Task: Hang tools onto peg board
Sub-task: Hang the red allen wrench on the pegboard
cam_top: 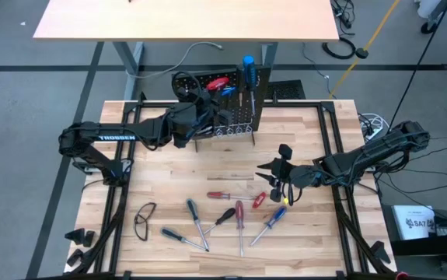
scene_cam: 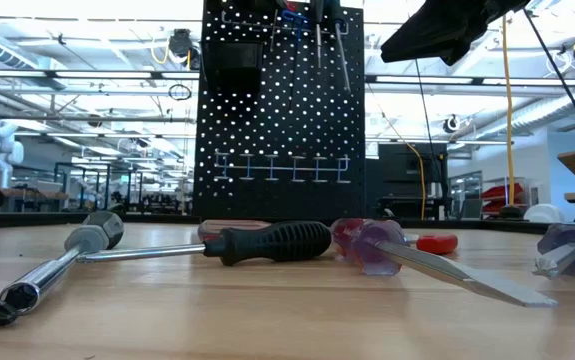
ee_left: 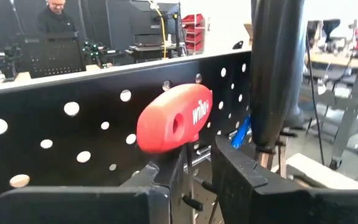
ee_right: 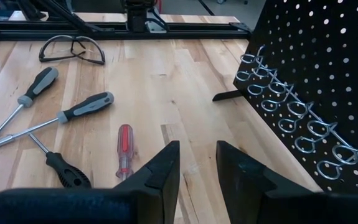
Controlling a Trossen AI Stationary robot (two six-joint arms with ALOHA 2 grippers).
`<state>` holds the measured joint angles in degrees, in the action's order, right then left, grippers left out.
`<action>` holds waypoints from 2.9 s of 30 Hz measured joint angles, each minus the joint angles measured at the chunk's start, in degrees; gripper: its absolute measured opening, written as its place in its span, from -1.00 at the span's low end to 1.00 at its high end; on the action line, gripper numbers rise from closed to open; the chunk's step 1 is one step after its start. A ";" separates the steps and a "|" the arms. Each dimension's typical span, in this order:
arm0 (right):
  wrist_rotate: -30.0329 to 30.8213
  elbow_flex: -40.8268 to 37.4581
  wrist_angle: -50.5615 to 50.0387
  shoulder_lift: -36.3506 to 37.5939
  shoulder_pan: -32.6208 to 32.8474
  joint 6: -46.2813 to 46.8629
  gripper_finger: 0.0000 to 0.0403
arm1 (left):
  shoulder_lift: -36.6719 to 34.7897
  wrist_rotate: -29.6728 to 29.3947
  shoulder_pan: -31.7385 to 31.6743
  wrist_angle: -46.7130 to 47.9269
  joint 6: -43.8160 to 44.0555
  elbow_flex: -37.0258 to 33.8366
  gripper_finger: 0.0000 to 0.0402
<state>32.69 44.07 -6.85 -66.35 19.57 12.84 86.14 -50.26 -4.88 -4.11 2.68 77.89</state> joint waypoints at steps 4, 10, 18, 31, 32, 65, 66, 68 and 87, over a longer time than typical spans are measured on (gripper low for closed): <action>0.00 0.00 -0.40 0.00 0.05 0.04 -0.53 | -0.18 -0.91 1.23 0.76 -1.96 0.00 -0.57; 0.02 0.00 -0.33 0.00 0.05 0.18 -0.53 | -0.25 -2.56 2.16 2.84 -2.01 0.07 -0.57; 0.02 0.00 -0.26 0.00 0.05 0.47 -0.53 | -0.29 -2.80 1.51 3.12 -2.97 -0.07 -0.57; 0.02 0.00 -0.29 0.00 0.05 0.63 -0.53 | -0.67 -2.56 1.87 4.31 -4.95 -0.11 -0.57; 0.03 0.00 -0.29 0.00 0.05 0.63 -0.53 | -0.94 -2.50 1.97 5.04 -5.11 -0.11 -0.57; 0.06 0.02 -0.81 0.00 0.05 1.11 -0.53 | -6.15 -4.46 2.28 14.73 -6.18 -0.11 -0.57; 0.04 0.02 -0.81 0.00 0.05 1.11 -0.53 | -6.33 -4.75 2.25 14.59 -6.23 -0.11 -0.57; 0.05 0.02 -0.91 0.02 0.05 1.36 -0.53 | -6.81 -5.41 2.24 14.11 -6.25 -0.11 -0.57; 0.07 0.02 -1.06 0.02 0.05 1.74 -0.53 | -7.61 4.08 -0.61 19.01 -6.56 -0.07 -0.57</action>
<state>32.75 44.10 -7.91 -66.32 19.62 14.58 78.53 -46.18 -5.49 14.90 -3.88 77.82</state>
